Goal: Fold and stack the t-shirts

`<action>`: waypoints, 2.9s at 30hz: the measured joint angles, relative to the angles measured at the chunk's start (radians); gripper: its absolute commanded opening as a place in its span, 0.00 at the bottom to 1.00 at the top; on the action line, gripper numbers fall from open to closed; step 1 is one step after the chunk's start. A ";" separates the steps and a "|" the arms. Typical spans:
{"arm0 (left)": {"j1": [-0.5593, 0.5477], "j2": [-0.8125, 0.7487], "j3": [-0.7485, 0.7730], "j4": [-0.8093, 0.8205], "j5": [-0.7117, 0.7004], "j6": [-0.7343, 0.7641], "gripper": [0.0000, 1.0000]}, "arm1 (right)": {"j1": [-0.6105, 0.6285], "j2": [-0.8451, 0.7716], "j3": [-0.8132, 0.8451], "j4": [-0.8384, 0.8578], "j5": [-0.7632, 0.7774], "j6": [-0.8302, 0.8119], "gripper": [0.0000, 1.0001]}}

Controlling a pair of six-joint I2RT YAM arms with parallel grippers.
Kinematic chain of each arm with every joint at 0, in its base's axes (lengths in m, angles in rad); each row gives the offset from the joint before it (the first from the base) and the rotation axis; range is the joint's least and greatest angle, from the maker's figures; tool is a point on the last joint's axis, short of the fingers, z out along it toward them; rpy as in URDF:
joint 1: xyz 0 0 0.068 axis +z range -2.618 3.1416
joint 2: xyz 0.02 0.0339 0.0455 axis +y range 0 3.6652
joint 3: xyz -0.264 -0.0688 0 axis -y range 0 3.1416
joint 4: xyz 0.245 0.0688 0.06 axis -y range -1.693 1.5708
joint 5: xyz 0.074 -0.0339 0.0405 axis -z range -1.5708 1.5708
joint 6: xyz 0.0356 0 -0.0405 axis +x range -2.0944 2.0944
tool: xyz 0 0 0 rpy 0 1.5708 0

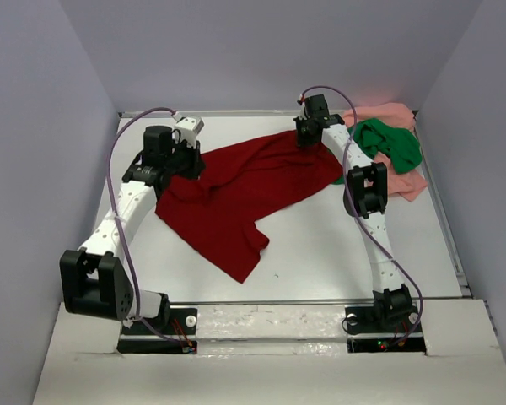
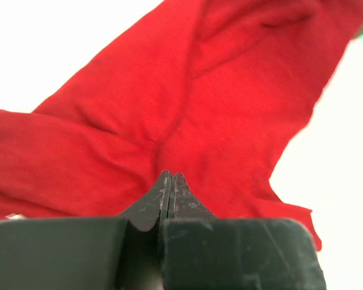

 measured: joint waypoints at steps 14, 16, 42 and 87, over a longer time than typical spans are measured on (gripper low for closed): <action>-0.054 0.476 0.095 -0.258 0.257 0.093 0.00 | 0.000 -0.002 -0.007 0.014 0.000 0.011 0.00; -0.068 0.502 0.099 -0.281 0.279 0.111 0.00 | 0.000 -0.003 -0.010 0.016 0.000 0.011 0.00; -0.101 0.571 0.115 -0.370 0.198 0.127 0.00 | 0.000 -0.107 -0.065 0.003 -0.001 0.014 0.00; 0.356 0.515 0.117 -0.492 -0.442 0.404 0.55 | 0.000 -0.324 -0.306 -0.093 -0.278 0.030 0.00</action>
